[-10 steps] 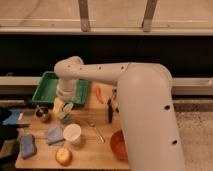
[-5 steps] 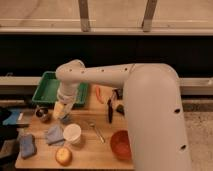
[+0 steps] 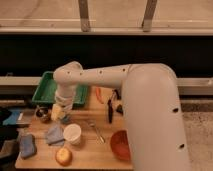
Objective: Place banana in paper cup
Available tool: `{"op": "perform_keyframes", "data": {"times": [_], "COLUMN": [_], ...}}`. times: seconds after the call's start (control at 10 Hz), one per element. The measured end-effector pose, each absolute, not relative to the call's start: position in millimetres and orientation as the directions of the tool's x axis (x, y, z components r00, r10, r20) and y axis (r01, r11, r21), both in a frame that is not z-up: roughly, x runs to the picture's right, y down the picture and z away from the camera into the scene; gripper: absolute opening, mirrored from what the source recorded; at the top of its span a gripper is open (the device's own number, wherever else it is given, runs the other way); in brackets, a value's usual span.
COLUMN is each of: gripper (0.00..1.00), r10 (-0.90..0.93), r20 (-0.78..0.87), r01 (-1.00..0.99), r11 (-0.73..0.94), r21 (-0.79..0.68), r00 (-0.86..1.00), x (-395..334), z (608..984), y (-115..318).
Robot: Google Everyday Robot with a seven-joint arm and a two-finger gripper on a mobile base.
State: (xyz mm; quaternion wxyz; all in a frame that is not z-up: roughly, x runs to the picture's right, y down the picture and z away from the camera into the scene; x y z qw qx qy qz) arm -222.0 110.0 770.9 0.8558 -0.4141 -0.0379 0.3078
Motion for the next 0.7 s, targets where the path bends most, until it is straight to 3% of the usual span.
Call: {"op": "perform_keyframes", "data": {"times": [0.6,0.7], "gripper": [0.03,0.0], "r10": [0.545,0.546], "r20": [-0.176,-0.176], "r01": [-0.48,-0.481], "r11": [0.486,0.487], "r21": [-0.73,-0.729], "r00": [0.82,0.819], "x": [-226.9,-226.3], "z": [772.1,773.0], "y": [113.8,113.1]}}
